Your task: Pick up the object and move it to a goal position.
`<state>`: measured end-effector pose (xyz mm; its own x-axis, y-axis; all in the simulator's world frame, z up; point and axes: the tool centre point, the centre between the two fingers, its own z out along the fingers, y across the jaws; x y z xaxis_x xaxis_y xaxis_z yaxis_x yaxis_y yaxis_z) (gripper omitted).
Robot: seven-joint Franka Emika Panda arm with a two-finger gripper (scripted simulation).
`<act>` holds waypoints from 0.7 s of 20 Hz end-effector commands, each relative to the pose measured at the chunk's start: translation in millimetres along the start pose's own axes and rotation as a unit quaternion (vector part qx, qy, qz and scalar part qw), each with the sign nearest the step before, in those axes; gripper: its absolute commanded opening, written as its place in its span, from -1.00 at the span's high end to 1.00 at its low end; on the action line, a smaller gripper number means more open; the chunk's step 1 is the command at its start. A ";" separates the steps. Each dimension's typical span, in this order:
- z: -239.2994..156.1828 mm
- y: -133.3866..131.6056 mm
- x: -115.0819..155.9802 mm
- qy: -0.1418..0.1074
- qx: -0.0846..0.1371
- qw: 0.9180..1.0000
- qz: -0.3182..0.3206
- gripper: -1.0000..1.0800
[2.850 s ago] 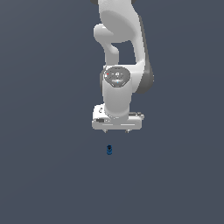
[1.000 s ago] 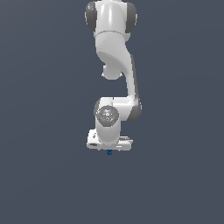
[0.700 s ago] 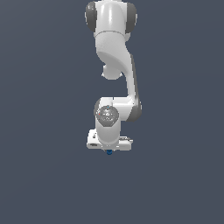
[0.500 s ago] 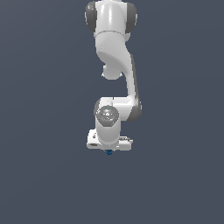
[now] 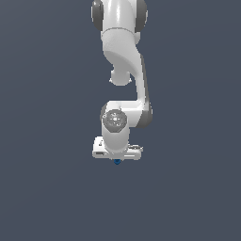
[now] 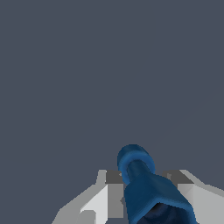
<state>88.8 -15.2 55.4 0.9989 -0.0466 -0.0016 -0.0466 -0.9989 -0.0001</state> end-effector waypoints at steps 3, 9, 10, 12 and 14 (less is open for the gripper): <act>-20.8 3.6 -5.4 0.001 0.000 1.000 0.000 1.00; -65.6 11.4 -18.5 0.001 0.000 1.000 0.000 1.00; -75.2 13.0 -21.3 0.001 0.000 1.000 0.000 1.00; -96.1 16.6 -27.3 0.001 0.000 1.000 0.000 1.00; -118.1 20.4 -33.6 0.001 0.000 1.000 0.000 1.00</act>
<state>59.4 -31.4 156.6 0.9989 -0.0466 -0.0013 -0.0466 -0.9989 -0.0001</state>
